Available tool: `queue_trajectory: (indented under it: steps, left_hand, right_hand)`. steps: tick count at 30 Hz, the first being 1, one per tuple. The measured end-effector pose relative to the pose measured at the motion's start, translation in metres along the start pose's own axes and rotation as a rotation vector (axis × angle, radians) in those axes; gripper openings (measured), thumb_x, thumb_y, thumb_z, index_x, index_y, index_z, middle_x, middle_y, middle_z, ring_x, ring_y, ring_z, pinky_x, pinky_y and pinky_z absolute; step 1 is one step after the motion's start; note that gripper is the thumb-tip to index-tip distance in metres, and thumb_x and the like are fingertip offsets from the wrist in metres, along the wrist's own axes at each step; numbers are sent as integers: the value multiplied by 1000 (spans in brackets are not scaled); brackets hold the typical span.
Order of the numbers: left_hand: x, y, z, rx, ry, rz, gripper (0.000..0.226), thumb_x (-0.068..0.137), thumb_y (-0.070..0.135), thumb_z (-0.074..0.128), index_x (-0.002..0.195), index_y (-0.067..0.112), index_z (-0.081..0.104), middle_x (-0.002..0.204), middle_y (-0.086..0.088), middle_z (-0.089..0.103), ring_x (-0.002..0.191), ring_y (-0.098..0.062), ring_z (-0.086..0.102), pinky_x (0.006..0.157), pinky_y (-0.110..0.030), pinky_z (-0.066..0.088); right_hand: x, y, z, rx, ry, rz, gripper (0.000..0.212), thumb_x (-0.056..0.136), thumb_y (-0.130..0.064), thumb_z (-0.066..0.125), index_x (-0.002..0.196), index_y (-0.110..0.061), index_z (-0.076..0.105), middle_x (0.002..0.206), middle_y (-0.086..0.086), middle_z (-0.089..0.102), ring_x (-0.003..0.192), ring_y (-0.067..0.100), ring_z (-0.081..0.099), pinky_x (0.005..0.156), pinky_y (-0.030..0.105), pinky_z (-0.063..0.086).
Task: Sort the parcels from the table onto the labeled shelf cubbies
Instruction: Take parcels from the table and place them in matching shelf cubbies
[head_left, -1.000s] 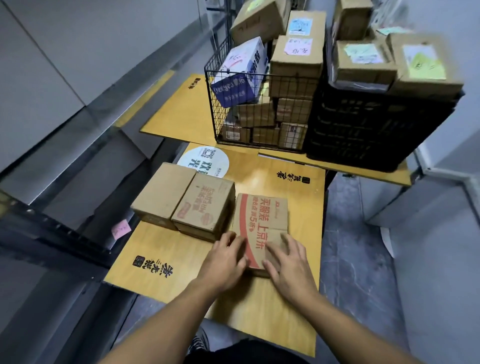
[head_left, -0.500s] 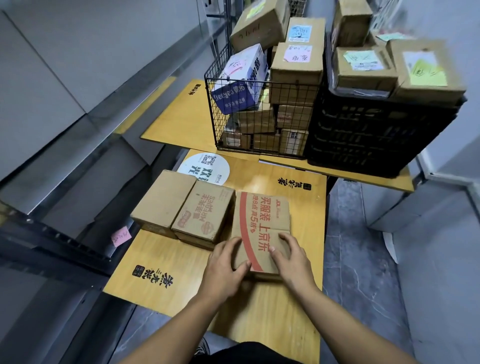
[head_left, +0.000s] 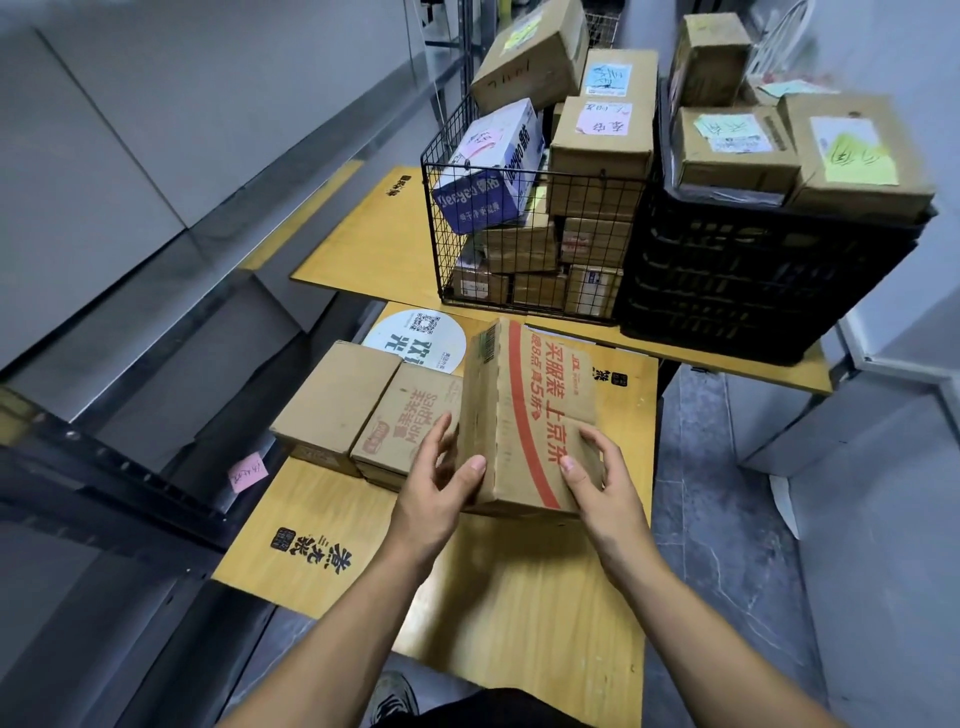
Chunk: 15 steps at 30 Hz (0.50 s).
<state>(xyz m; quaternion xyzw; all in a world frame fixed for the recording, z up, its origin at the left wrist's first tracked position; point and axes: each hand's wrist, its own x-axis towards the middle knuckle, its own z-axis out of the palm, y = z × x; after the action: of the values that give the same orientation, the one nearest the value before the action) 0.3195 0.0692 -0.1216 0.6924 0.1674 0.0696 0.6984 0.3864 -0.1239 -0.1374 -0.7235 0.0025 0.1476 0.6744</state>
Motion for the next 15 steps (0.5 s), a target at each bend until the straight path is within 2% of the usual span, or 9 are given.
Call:
queue_trajectory:
  steps: [3, 5, 8, 10, 12, 13, 15]
  left_hand:
    - [-2, 3, 2, -143, -64, -36, 83, 77, 50, 72, 147, 40, 29, 145, 0, 48, 131, -21, 50, 108, -50, 40]
    - [-4, 7, 3, -106, -39, 8, 81, 76, 49, 73, 145, 41, 33, 135, 6, 57, 124, -19, 56, 104, -51, 44]
    - [-7, 9, 3, 42, -4, 73, 69, 75, 52, 73, 134, 56, 37, 126, 16, 61, 117, -8, 59, 99, -44, 50]
    - [-9, 11, 5, 107, 11, 89, 69, 76, 53, 72, 134, 57, 36, 127, 19, 59, 118, -5, 58, 100, -43, 49]
    - [-11, 12, 9, 150, 22, 113, 74, 76, 51, 71, 141, 50, 34, 133, 19, 56, 122, -4, 54, 103, -42, 47]
    - [-12, 12, 10, 158, 15, 127, 75, 78, 50, 70, 143, 47, 33, 135, 18, 54, 124, -4, 53, 104, -41, 46]
    - [-12, 13, 10, 164, -33, 151, 72, 82, 43, 69, 146, 42, 34, 137, 16, 55, 126, -5, 52, 104, -41, 46]
  right_hand:
    - [-1, -5, 5, -12, -91, 11, 33, 100, -37, 58, 129, -51, 52, 135, -14, 56, 115, 9, 64, 93, 40, 58]
    - [-2, -7, 8, -142, -119, 5, 35, 102, -37, 54, 135, -49, 51, 138, -10, 54, 122, 13, 59, 100, 41, 54]
    - [-4, -16, 12, -327, -107, -19, 40, 103, -42, 49, 143, -39, 51, 136, -5, 50, 129, 13, 49, 106, 30, 43]
    - [-7, -28, 16, -180, -179, -15, 41, 100, -48, 51, 140, -42, 53, 136, -9, 56, 123, 7, 56, 98, 27, 48]
    - [-10, -38, 22, -8, -259, 11, 50, 91, -54, 57, 139, -43, 48, 132, -10, 63, 111, 4, 66, 84, 29, 58]
    - [-11, -41, 25, 3, -256, -1, 55, 88, -55, 60, 139, -43, 46, 129, -9, 64, 109, 5, 67, 83, 32, 60]
    - [-12, -44, 26, -24, -192, -43, 57, 87, -50, 68, 138, -43, 43, 126, -6, 65, 109, 10, 68, 88, 40, 60]
